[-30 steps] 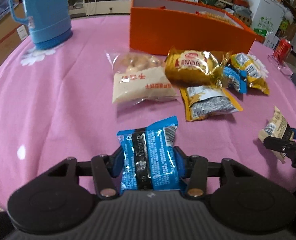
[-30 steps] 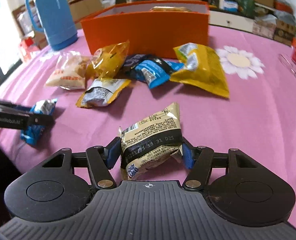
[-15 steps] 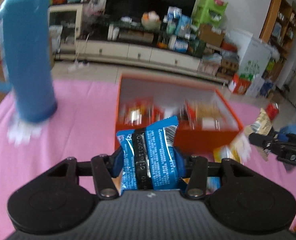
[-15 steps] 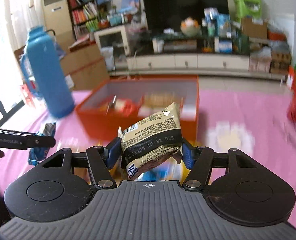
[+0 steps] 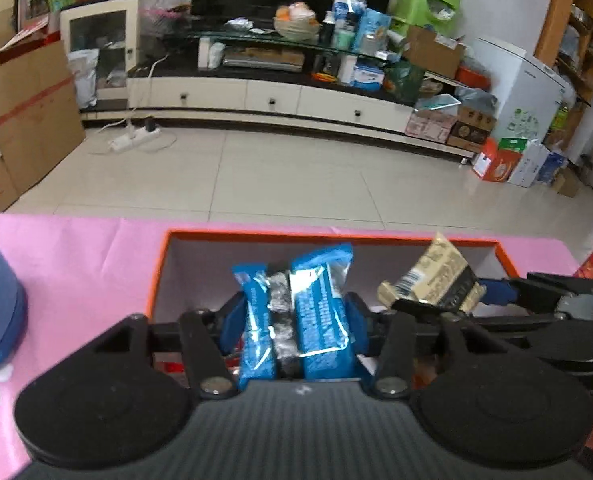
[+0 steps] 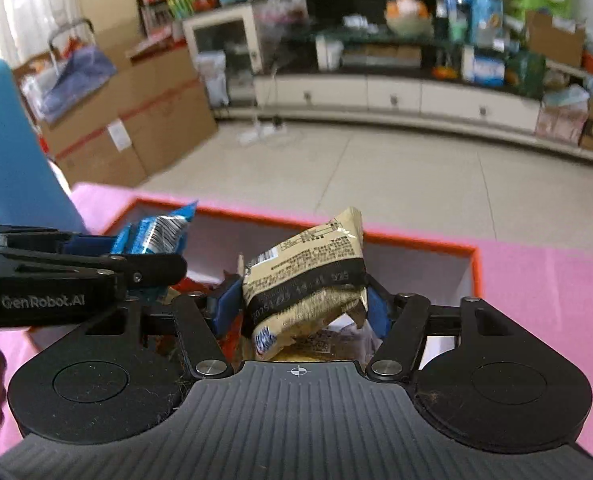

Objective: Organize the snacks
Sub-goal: 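Carry both packs over the orange box and open both tools, then move both tools back over the remaining snacks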

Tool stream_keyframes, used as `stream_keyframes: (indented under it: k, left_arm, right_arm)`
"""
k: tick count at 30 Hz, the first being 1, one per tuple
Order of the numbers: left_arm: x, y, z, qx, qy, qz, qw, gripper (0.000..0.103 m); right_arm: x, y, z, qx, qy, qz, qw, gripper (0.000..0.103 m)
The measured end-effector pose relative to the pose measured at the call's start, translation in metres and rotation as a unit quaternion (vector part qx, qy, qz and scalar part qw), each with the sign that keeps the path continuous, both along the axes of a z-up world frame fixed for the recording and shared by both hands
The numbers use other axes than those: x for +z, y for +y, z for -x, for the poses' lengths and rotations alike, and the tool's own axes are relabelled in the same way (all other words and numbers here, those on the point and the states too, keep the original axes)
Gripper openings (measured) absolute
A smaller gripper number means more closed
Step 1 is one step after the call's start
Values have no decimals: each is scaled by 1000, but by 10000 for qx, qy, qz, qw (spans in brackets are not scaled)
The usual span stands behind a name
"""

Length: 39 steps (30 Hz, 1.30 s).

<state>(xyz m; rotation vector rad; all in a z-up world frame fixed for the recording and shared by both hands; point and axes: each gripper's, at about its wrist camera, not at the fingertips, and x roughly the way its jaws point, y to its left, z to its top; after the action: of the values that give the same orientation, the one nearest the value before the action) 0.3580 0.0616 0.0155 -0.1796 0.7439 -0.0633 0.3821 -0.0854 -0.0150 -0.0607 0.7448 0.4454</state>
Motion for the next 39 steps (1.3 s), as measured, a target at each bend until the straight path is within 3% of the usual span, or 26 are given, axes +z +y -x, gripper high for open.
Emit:
stream_keyframes:
  k: [1,4,8,10,18,23,26,29,33,39]
  left_arm:
    - [3,5,7,71,-121,42,9999,83]
    - [16,16,36,226,-467,35,9986,85]
    - [26,21,87,267,-574,148,9979,87]
    - [24,19,117,260,-561,173,9979,92]
    - [-24,1,228,324,128,246,9991,92]
    - [-55,-12,271,308,628,272,9972,92]
    - [-60,-21,278,214,749,135,9969,92]
    - [-50,-26,276,203,563,-55,9982,92]
    - [-42,-37,258,-10,506,-16,9987,92]
    - [-60,-69,225,-256,723,-152,9969,92]
  right_arm:
    - [-3,0,-2,-9,58,-7,10000,53]
    - [3,-11,14,-27,-86,-329,9994,70]
    - [17,-34,64,-115,-269,-800,9964,76]
    - [19,-46,96,-153,-289,-1012,9943,84]
    - [-20,-88,233,-548,209,-1106,9921,87]
    - [-61,-109,283,-955,794,-1222,9847,88]
    - [-78,-125,299,-1151,1021,-1295,9796,88]
    - [-77,-133,301,-1254,1013,-1248,9790,89]
    - [-74,-140,300,-1337,887,-1322,9782,91]
    - [-82,-142,288,-1322,1003,-1492,9748,91]
